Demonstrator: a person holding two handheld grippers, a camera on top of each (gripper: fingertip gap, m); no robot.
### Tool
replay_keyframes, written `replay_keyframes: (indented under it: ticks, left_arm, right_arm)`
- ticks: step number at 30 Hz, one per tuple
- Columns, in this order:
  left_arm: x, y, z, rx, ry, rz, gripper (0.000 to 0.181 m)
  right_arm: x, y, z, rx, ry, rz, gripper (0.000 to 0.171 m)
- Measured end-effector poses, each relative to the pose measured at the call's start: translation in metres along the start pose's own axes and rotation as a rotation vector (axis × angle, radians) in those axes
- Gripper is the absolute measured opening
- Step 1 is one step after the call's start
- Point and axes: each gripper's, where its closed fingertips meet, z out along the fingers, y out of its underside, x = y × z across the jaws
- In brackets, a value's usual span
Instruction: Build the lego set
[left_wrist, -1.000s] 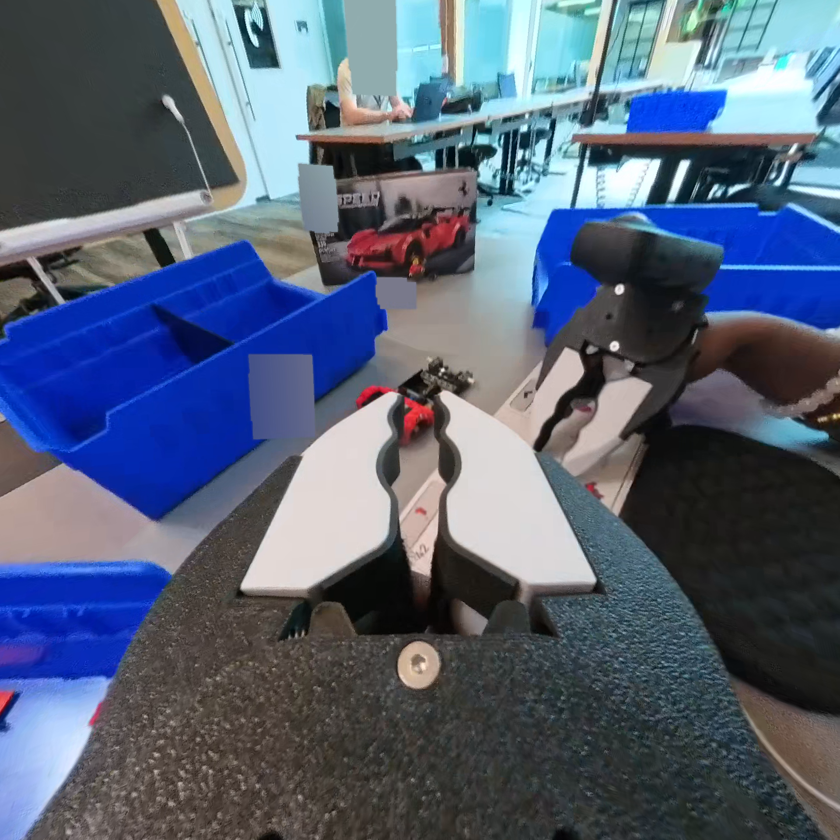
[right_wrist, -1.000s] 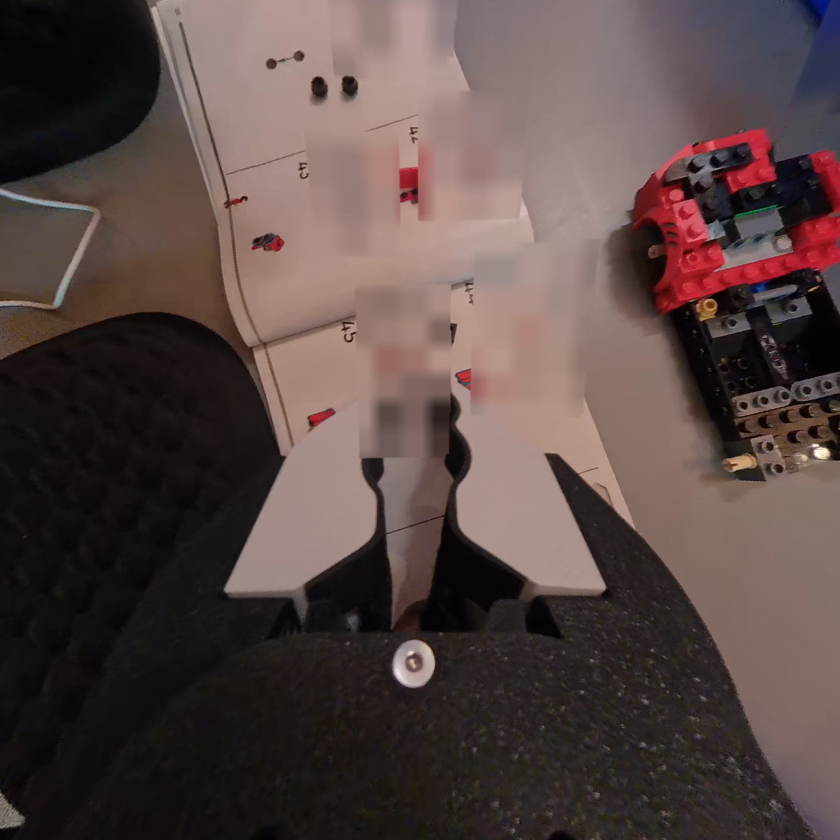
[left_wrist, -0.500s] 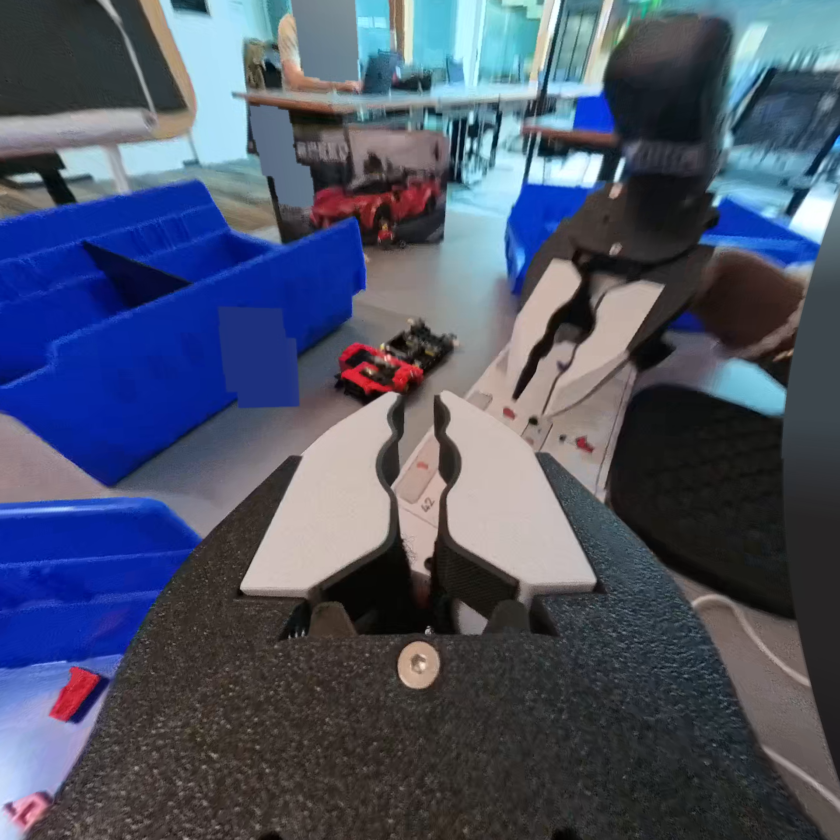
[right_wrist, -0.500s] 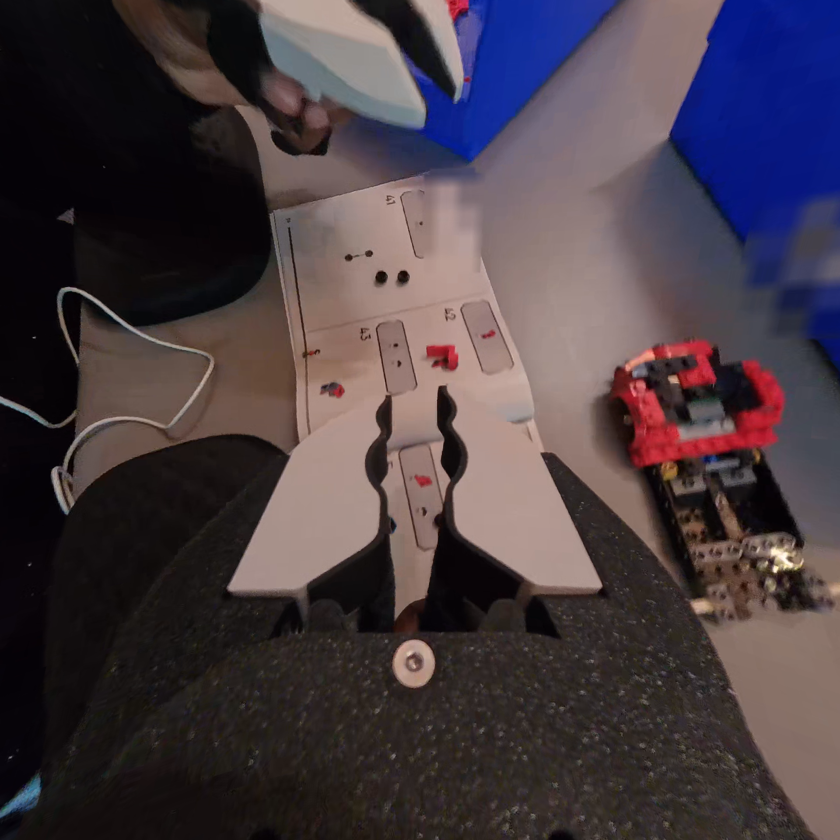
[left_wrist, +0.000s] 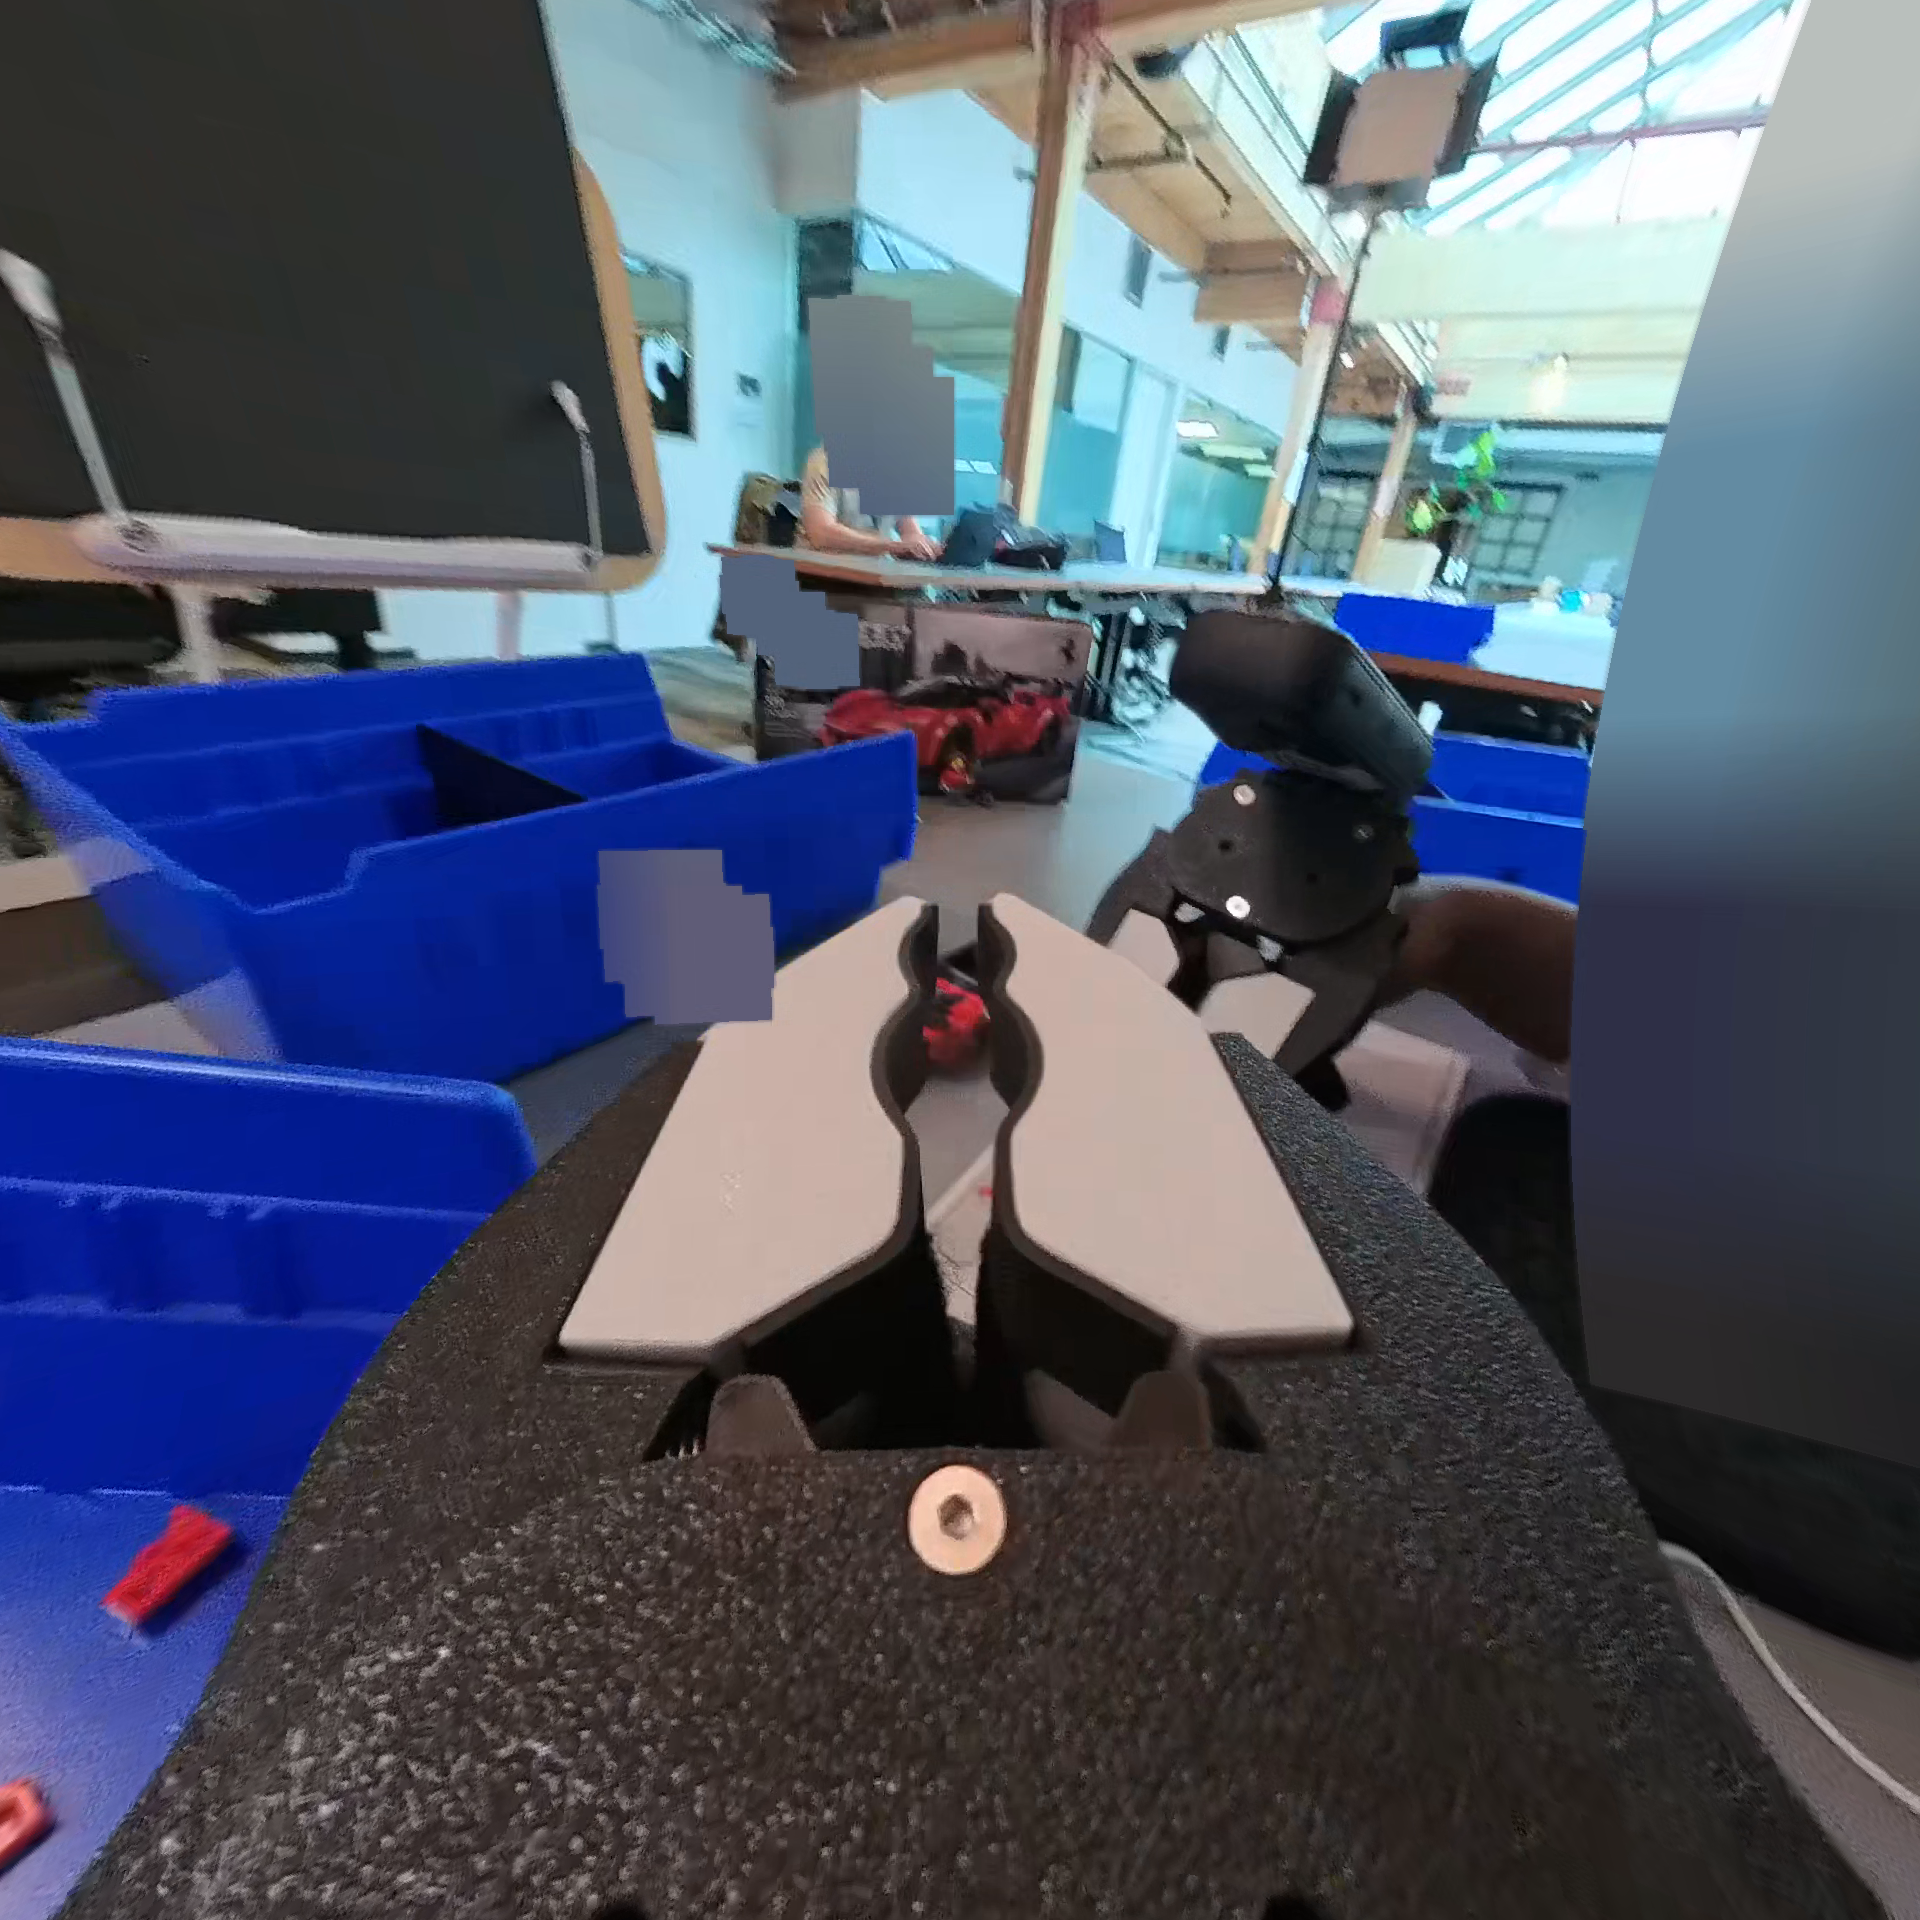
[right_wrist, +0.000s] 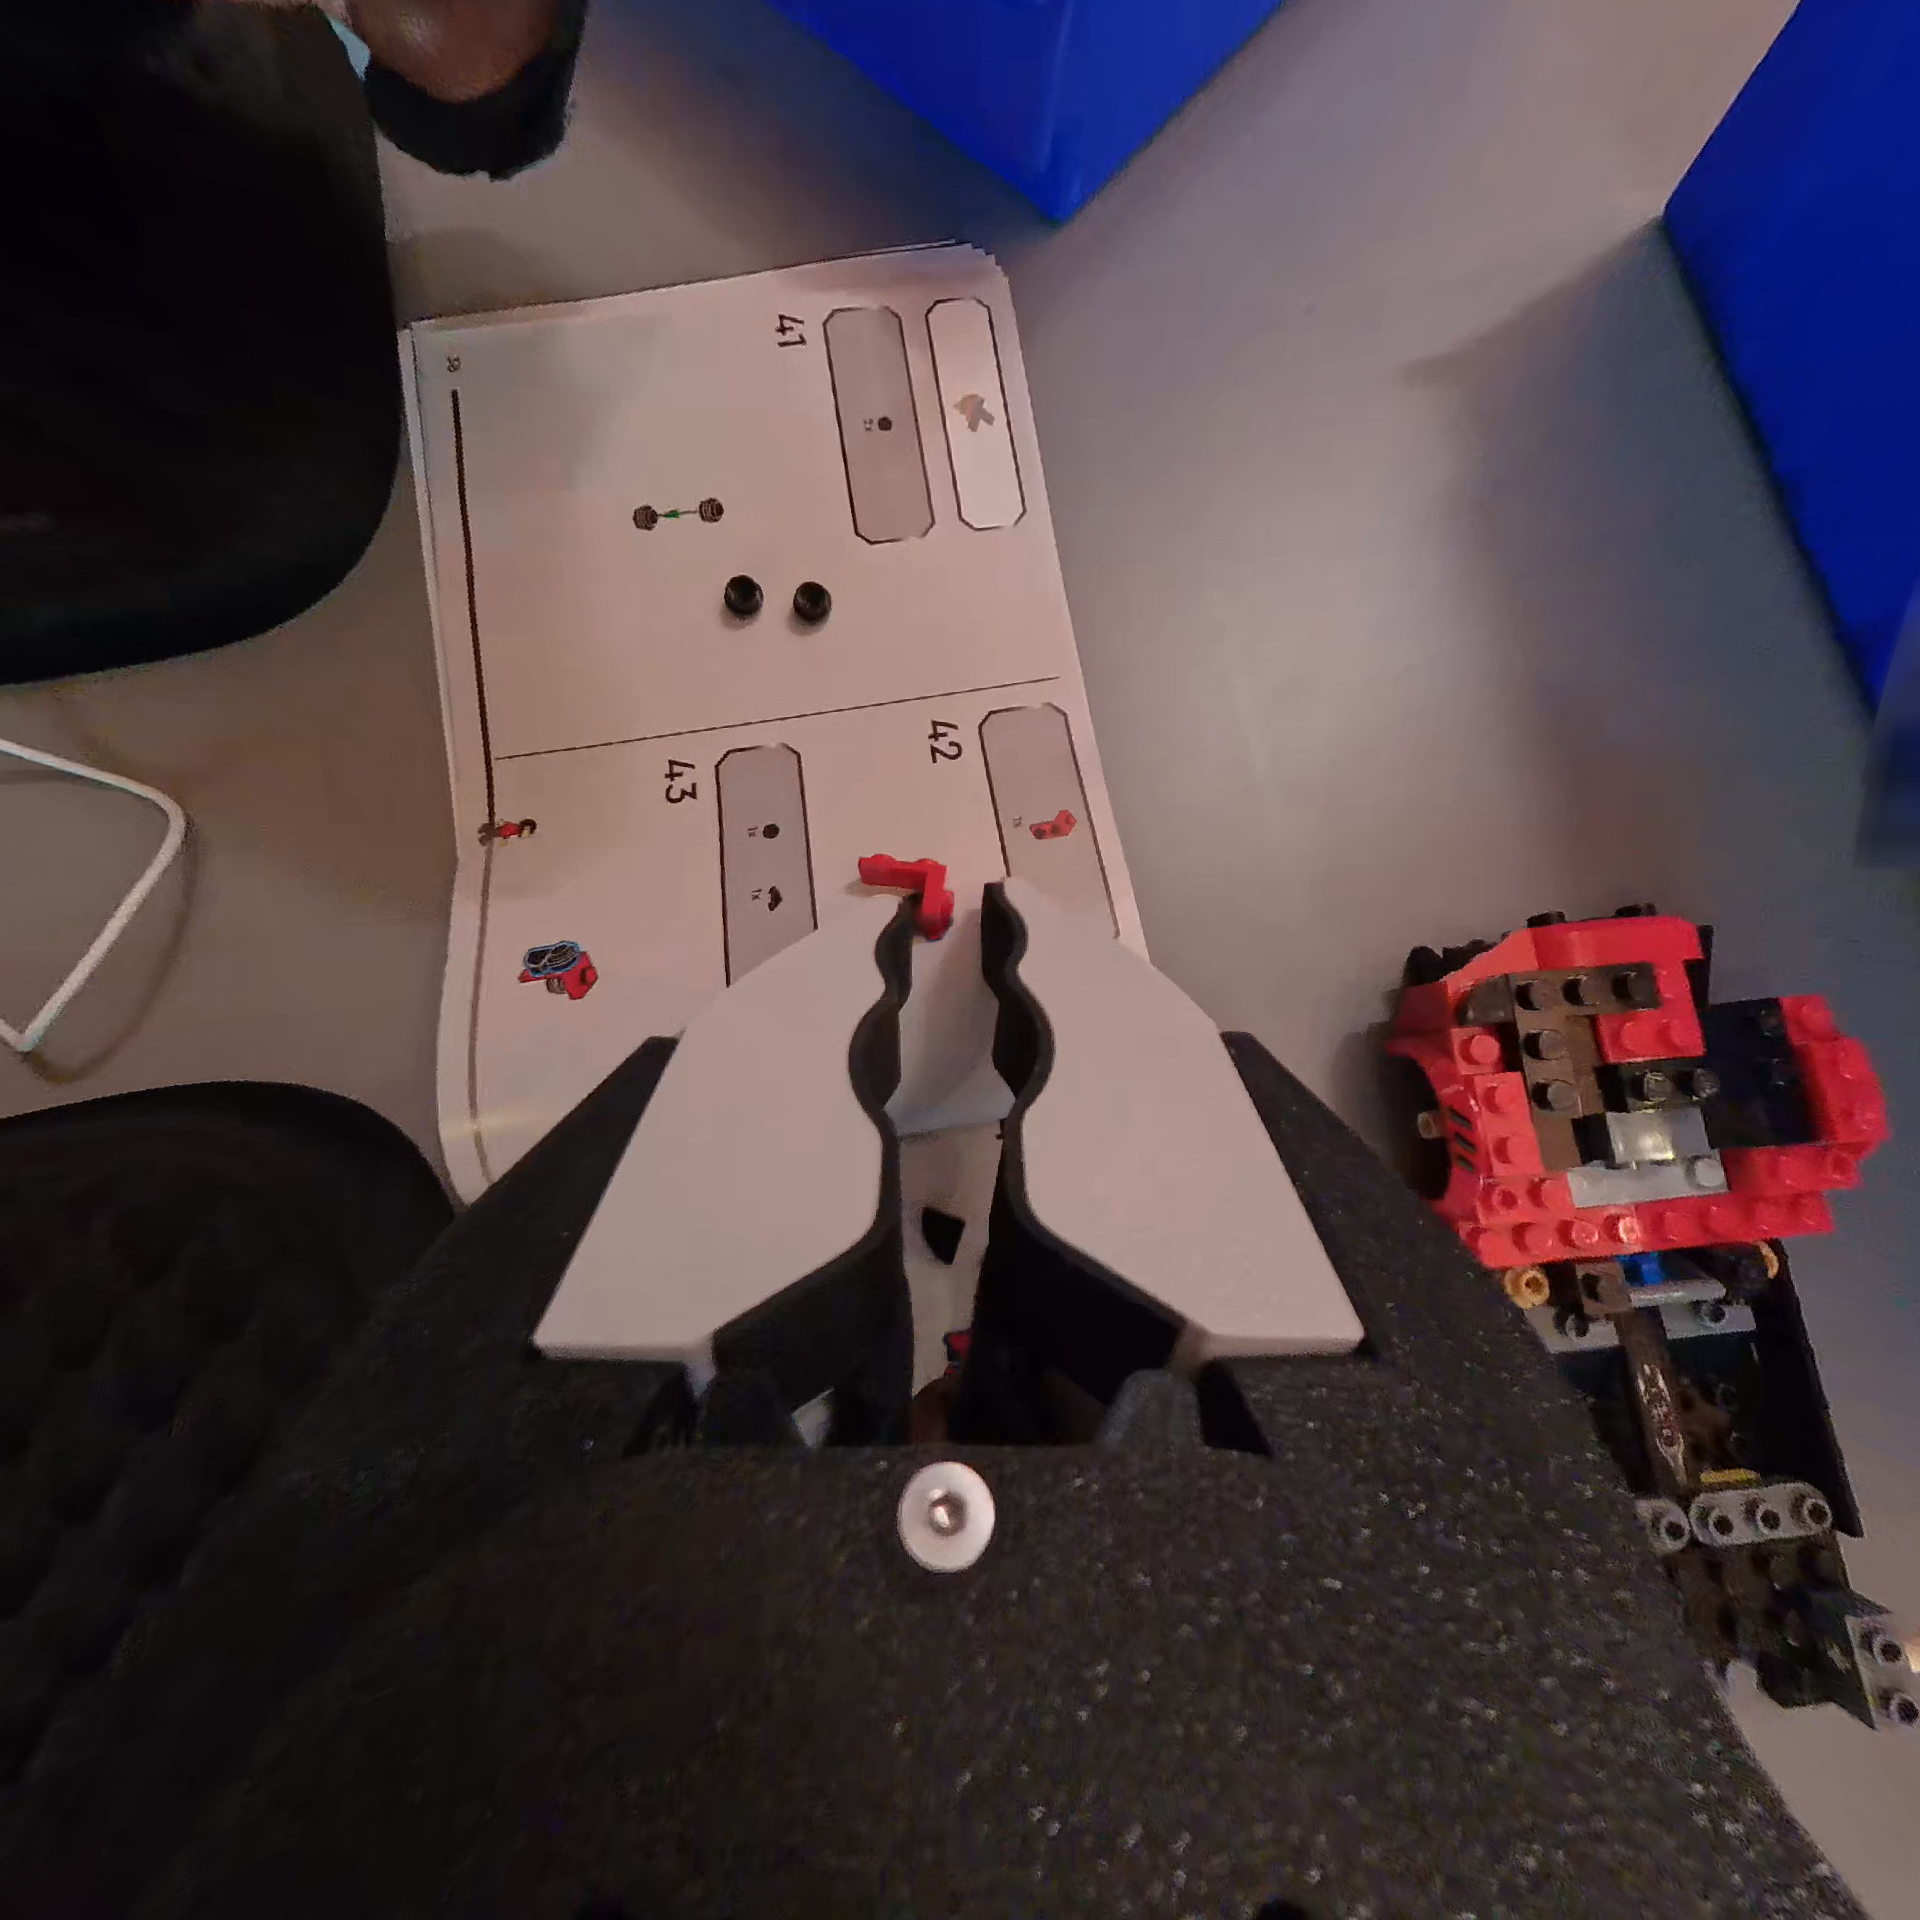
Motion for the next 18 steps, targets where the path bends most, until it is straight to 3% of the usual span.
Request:
replay_keyframes:
  ticks: [3, 6, 10, 13, 16, 18]
  left_arm:
    - [0.011, 0.019, 0.005, -0.107, 0.067, -0.016, 0.012]
    - [0.023, 0.035, 0.008, -0.201, 0.162, -0.135, 0.026]
    - [0.043, 0.036, 0.011, -0.205, 0.314, -0.354, 0.022]
    - [0.063, 0.035, 0.009, -0.218, 0.44, -0.414, 0.02]
    - [0.069, 0.022, 0.004, -0.154, 0.494, -0.352, 0.019]
    - [0.058, 0.007, -0.001, -0.065, 0.428, -0.178, 0.019]
  right_arm:
    - [0.001, -0.003, 0.003, 0.044, 0.023, -0.06, 0.005]
    - [0.002, -0.031, -0.013, 0.246, 0.106, -0.198, 0.005]
    - [-0.017, -0.081, -0.062, 0.635, 0.19, -0.412, 0.005]
    - [-0.031, -0.088, -0.071, 0.695, 0.193, -0.498, 0.005]
    - [-0.037, -0.093, -0.074, 0.751, 0.086, -0.385, 0.005]
    - [-0.034, -0.088, -0.067, 0.702, -0.06, -0.192, 0.005]
